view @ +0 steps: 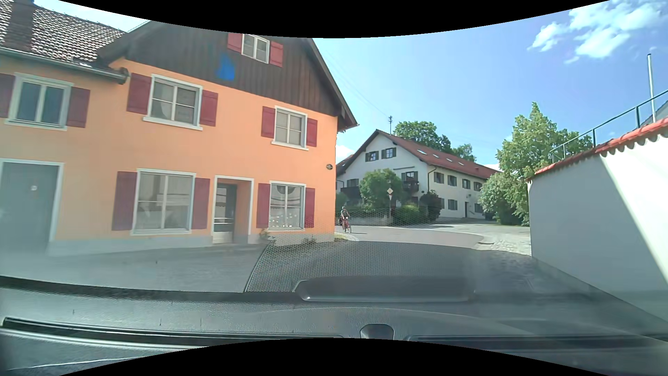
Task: Follow the waypoints while adhering to traffic rules and regulations
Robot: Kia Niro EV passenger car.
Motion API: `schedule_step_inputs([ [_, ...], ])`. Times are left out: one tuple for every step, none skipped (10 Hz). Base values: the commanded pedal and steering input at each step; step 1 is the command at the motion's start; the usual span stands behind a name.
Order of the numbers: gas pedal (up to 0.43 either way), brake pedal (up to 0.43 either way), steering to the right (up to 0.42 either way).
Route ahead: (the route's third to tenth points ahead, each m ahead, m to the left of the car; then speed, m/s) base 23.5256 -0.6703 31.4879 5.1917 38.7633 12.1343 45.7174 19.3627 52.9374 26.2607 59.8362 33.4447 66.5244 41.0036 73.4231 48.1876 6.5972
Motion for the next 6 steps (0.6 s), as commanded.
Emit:
schedule_step_inputs([
  [0.157,0.006,0.234],
  [0.157,0.006,0.226],
  [0.157,0.006,0.212],
  [0.157,0.006,0.192],
  [0.157,0.006,0.177],
  [0.157,0.006,0.171],
])
